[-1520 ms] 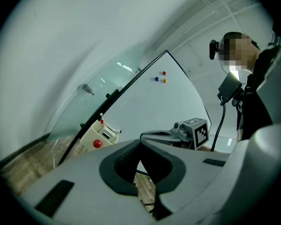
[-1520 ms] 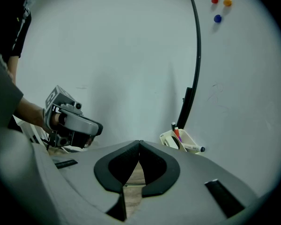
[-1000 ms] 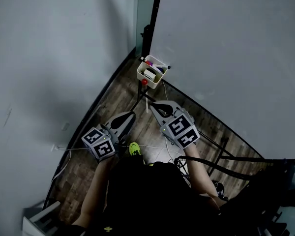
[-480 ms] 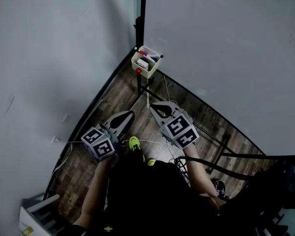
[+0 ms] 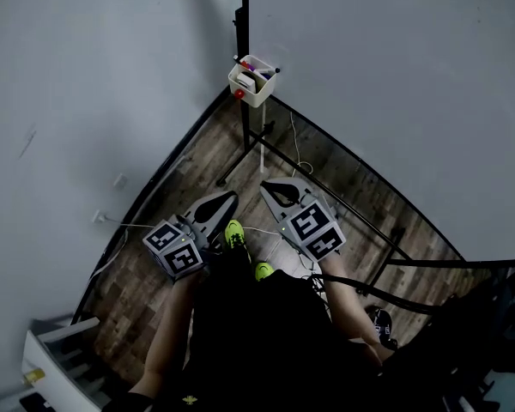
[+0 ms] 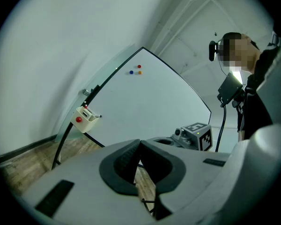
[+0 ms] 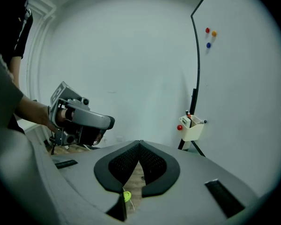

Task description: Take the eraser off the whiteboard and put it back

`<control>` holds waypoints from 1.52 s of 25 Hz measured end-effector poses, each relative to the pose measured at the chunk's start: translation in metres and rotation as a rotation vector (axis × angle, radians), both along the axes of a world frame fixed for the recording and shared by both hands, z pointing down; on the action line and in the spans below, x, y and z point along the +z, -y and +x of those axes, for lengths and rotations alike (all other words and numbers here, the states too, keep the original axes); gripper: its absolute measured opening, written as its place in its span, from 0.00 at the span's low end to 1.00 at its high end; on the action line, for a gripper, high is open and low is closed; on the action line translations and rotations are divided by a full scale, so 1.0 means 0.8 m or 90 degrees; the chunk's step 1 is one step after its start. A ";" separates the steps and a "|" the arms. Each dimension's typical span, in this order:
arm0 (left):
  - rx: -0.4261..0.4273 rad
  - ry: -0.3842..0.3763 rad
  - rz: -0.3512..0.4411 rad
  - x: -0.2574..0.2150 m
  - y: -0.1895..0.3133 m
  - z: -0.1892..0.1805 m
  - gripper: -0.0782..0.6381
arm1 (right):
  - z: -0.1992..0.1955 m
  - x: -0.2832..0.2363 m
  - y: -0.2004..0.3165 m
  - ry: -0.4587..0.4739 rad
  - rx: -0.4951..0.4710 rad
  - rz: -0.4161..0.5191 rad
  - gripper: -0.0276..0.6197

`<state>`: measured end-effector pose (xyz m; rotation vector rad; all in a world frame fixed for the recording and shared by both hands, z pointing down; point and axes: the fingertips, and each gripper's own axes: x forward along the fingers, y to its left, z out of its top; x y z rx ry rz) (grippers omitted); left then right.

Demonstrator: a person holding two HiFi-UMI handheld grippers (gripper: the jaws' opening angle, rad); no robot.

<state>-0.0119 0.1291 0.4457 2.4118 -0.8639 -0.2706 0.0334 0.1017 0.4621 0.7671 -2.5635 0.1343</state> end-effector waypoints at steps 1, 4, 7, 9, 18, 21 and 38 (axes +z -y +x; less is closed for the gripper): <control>-0.003 0.001 0.000 0.001 -0.010 0.002 0.12 | 0.002 0.001 -0.010 0.001 -0.002 0.002 0.04; -0.011 0.006 0.000 0.004 -0.033 0.009 0.12 | 0.011 -0.001 -0.030 0.005 -0.004 0.010 0.04; -0.019 0.006 0.003 0.000 -0.049 0.013 0.12 | 0.018 -0.007 -0.041 0.027 0.001 0.011 0.04; -0.020 0.006 0.005 -0.001 -0.058 0.014 0.12 | 0.020 -0.011 -0.049 0.040 0.003 0.008 0.04; -0.005 0.001 0.012 -0.004 -0.075 0.018 0.12 | 0.008 -0.021 -0.056 0.037 -0.013 0.010 0.04; 0.001 0.000 0.014 -0.009 -0.080 0.015 0.12 | -0.002 -0.028 -0.057 0.032 -0.024 0.014 0.04; -0.027 0.004 0.015 -0.008 -0.081 -0.014 0.12 | -0.026 -0.019 -0.063 0.009 -0.053 0.004 0.04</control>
